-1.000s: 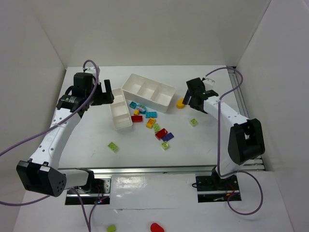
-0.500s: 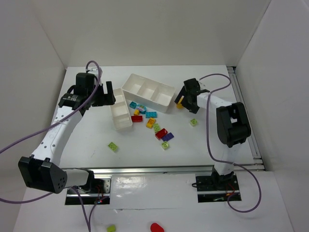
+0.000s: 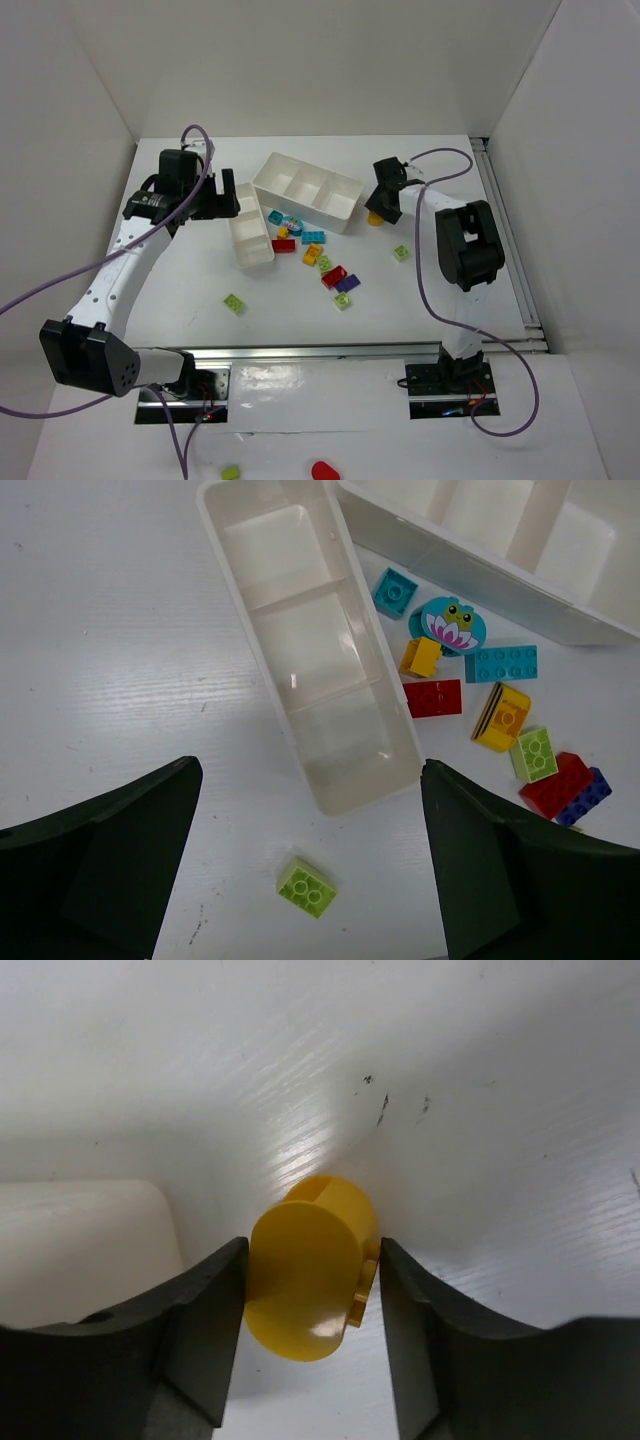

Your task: Sort the legos into containers by color

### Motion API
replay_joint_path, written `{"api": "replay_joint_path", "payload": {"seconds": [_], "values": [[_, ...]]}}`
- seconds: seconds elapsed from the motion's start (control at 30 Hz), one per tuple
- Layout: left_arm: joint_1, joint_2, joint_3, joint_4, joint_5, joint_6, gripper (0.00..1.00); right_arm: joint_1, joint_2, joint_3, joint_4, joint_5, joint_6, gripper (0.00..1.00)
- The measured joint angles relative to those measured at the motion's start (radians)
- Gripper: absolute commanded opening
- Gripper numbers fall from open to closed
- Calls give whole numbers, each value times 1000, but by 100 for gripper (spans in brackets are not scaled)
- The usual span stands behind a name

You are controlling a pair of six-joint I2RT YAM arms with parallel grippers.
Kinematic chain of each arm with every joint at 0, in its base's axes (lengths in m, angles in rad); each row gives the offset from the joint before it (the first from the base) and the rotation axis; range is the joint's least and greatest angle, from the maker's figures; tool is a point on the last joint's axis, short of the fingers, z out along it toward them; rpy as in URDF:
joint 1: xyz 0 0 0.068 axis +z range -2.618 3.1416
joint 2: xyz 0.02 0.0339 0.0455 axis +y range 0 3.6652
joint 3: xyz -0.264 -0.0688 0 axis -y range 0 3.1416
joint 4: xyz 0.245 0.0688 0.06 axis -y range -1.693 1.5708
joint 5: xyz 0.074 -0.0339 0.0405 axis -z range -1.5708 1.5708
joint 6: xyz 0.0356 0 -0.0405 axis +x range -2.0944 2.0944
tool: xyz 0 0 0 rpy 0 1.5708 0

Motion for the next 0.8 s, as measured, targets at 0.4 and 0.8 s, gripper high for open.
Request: {"api": "replay_joint_path", "payload": {"seconds": [0.4, 0.8], "values": [[0, 34, 10, -3, 9, -6, 100, 101, -214, -13, -80, 148, -37, 32], [-16, 155, 1, -65, 21, -66, 86, 236, -106, 293, -104, 172, -186, 66]]}}
